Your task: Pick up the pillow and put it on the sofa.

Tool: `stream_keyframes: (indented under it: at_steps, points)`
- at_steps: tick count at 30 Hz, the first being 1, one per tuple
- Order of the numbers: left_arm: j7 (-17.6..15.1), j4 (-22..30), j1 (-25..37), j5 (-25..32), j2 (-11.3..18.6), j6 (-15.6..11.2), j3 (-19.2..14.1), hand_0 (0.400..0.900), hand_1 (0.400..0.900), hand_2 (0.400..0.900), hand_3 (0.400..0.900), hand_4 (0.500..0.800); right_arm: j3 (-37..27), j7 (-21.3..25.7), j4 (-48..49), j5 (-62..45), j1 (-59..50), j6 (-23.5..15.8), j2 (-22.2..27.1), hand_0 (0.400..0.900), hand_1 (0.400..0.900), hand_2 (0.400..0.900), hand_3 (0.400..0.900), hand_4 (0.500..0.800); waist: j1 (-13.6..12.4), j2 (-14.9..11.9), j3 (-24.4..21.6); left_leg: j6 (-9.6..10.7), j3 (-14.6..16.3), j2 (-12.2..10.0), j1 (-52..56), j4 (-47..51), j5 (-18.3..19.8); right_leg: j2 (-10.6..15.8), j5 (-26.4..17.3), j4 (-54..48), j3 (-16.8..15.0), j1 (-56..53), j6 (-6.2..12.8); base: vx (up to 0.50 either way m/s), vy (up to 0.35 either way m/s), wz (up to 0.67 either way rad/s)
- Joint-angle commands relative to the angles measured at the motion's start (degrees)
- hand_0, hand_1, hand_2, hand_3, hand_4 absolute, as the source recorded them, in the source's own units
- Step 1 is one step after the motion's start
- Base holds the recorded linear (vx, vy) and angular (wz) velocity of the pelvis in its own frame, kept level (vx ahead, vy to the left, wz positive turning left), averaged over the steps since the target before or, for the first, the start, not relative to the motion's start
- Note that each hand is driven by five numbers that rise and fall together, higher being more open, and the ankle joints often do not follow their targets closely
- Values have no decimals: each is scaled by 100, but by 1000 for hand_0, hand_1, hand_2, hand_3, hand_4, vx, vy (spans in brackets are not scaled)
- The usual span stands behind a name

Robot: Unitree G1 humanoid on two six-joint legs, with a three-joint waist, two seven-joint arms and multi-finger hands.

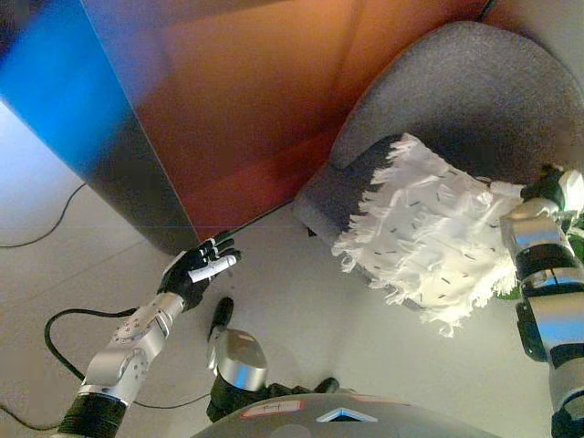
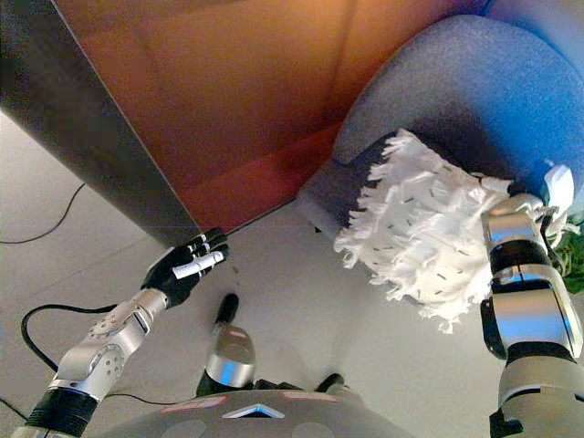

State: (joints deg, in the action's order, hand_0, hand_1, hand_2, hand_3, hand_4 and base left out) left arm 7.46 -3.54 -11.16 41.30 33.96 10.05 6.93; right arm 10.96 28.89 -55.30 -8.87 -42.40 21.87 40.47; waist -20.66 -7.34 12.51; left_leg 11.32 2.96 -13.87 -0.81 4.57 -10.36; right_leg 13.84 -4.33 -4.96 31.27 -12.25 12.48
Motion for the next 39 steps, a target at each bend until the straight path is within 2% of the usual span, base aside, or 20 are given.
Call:
stream_keyframes:
  at_steps: [1, 13, 19, 21, 22, 24, 28, 30, 34, 39]
  points:
    - [102, 900, 330, 48, 73, -525, 245, 900, 900, 900, 900, 800, 449, 680, 551, 342, -800, -386, 845, 900, 900, 900, 900, 800, -58, 115, -351, -233, 290, -115, 660, 43, 578, 181, -463, -4, 131, 68, 89, 60, 54, -12]
    - [-70, 817, 416, 193, -100, -842, 512, 900, 900, 900, 900, 800, 213, 822, 1451, 154, -470, -1066, 694, 900, 900, 900, 900, 800, 319, 236, -562, -362, 663, -16, 1078, -40, 779, 374, -516, -4, -75, -11, 82, -38, 75, -16]
    - [-179, 519, 791, -140, -270, -1213, 755, 900, 900, 900, 900, 800, -163, 693, 2335, -398, 111, -1453, 352, 900, 900, 900, 900, 800, 672, 240, -600, -440, 859, 43, 1151, -69, 861, 430, -622, -3, -224, 138, 62, -129, 61, -16]
    - [-350, 390, 935, -399, -351, -1287, 752, 900, 900, 900, 900, 800, -326, 547, 2966, -505, 643, -1443, 112, 900, 900, 900, 900, 800, 897, 267, -610, -478, 935, 63, 1178, -65, 889, 454, -678, 17, -352, 252, 62, -149, 75, -22]
    - [-373, 376, 956, -434, -352, -1292, 754, 900, 900, 900, 900, 800, -357, 539, 3088, -524, 751, -1435, 68, 900, 900, 900, 900, 800, 929, 255, -626, -492, 941, 83, 1157, -60, 875, 471, -701, 15, -372, 293, 59, -151, 67, -26]
    - [-497, 207, 1052, -734, -438, -1339, 675, 900, 900, 900, 900, 800, -524, 210, 3769, -559, 1588, -1523, -293, 900, 900, 900, 900, 800, 1191, 279, -627, -534, 1027, 109, 1180, -80, 926, 505, -766, 50, -531, 404, 71, -145, 64, -29]
    - [-444, 51, 999, -903, -591, -1459, 542, 900, 900, 900, 900, 800, -738, -278, 4432, -642, 2848, -1808, -726, 900, 900, 900, 900, 800, 1485, 304, -662, -591, 1171, 144, 1216, -115, 996, 556, -873, 97, -732, 553, 111, -132, 54, -27]
    - [-472, -45, 972, -907, -667, -1479, 415, 900, 900, 900, 900, 800, -774, -698, 4682, -571, 3436, -1832, -1001, 900, 900, 900, 900, 800, 1694, 317, -688, -610, 1283, 171, 1240, -143, 1035, 574, -934, 122, -865, 643, 132, -124, 48, -27]
    - [-473, -193, 894, -942, -818, -1463, 197, 900, 900, 900, 900, 800, -732, -1249, 4908, -798, 4242, -1577, -1480, 900, 900, 900, 900, 800, 2030, 368, -742, -622, 1493, 227, 1310, -114, 1079, 569, -954, 135, -1073, 743, 142, -102, 57, -21]
    - [-491, -181, 679, -997, -957, -1470, 126, 900, 900, 900, 900, 800, -555, -1552, 5098, -971, 4924, -1268, -1920, 900, 900, 900, 900, 800, 2290, 438, -832, -631, 1659, 321, 1342, -46, 1104, 584, -966, 167, -1226, 848, 136, -76, 76, -16]
